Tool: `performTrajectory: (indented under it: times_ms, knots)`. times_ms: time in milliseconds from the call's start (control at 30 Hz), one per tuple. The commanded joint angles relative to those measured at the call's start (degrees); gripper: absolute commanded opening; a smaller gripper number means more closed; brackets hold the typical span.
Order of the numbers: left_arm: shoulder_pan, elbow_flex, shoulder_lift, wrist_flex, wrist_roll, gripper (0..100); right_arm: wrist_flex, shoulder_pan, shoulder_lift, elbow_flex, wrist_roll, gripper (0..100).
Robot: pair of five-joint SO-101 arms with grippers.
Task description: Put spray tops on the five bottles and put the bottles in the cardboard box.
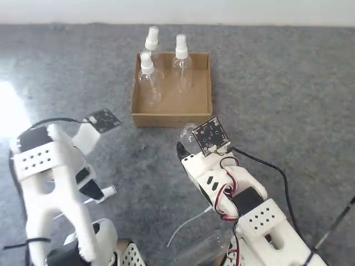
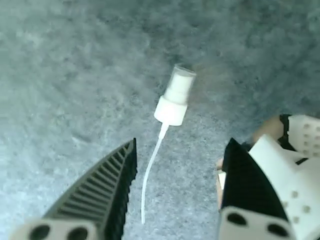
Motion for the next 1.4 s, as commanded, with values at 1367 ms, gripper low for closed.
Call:
performTrajectory:
  times_ms: [1367]
  knots:
    - [5.89,8.22,-2.73,-8.09,2.64,1,0.4,0.84,-1.19,-4.13,0.79,14.0]
